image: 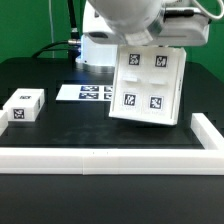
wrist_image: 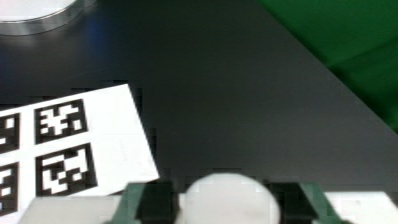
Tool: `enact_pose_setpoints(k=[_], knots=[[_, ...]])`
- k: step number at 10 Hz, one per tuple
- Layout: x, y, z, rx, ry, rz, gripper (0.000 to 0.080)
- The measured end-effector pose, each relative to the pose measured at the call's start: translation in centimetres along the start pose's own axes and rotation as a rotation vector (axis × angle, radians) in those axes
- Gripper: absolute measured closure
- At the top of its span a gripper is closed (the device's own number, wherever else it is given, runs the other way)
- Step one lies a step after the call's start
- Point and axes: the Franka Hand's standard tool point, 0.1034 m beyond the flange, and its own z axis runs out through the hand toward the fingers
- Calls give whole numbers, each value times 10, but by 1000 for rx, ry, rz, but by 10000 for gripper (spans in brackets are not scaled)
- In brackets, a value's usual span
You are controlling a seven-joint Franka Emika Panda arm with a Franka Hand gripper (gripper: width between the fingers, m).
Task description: Assemble cabinet
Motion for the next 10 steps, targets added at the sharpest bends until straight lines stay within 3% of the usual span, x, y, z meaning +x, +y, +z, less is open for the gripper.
enact_pose_setpoints(k=[1,3,4,5,6,7,8,9,10], knots=[[-2,2,5,14,-43,6,574],[-3,3,3,6,-90,9,574],[-3,2,3,5,-98,4,517],[-3,2,3,4,-98,3,382],[-4,2,3,4,-99,3,382],[-4,2,3,4,-100,3,200],[-4,2,3,4,-101,3,70],[-4,2,3,3,-101,2,70],[-4,2,3,3,-101,2,14]])
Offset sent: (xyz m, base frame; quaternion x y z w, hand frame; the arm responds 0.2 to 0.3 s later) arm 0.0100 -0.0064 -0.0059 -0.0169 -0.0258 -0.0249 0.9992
